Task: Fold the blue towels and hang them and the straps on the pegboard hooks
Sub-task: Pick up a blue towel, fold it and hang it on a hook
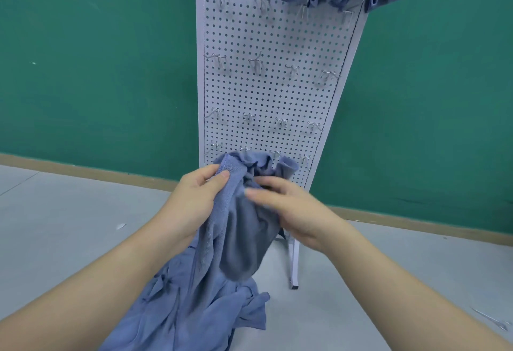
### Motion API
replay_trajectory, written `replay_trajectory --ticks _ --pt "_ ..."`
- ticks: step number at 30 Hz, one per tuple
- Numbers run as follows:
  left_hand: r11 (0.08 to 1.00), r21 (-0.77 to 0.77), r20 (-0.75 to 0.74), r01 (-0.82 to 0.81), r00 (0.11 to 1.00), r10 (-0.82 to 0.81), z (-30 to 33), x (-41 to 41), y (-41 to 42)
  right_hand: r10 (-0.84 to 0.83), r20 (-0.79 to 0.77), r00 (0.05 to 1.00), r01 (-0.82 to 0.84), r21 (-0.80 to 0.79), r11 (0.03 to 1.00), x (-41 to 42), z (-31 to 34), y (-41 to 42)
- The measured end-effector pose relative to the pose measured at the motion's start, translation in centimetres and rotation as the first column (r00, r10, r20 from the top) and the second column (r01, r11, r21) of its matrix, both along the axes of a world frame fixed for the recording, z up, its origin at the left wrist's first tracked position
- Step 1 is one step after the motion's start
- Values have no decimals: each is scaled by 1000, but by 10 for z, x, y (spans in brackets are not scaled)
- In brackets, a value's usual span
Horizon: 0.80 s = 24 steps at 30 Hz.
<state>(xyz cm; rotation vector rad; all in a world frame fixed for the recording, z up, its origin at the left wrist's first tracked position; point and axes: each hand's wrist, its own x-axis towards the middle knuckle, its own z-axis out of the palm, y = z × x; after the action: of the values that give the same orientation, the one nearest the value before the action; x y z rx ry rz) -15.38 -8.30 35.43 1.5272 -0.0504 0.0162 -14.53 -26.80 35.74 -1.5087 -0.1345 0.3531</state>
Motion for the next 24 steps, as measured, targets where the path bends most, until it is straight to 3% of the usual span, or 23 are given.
replay_trajectory --ticks 3,10,14,18,24 --pt "999 -4 -27 35 999 -35 -2 0 -4 76 -6 997 -76 -171 982 -3 -7 4" --pt "941 225 -4 255 965 -261 2 -9 0 17 32 999 -10 -212 977 -2 -1 -5" --pt "915 394 59 85 991 -118 -4 -4 8 38 30 999 -31 -206 978 0 -1 -10" --pt "953 296 63 -57 997 40 -3 4 19 16 24 1000 -11 -225 974 1 5 -19" --pt "984 105 12 -146 989 145 -3 13 32 -229 87 970 242 -203 949 10 9 -29"
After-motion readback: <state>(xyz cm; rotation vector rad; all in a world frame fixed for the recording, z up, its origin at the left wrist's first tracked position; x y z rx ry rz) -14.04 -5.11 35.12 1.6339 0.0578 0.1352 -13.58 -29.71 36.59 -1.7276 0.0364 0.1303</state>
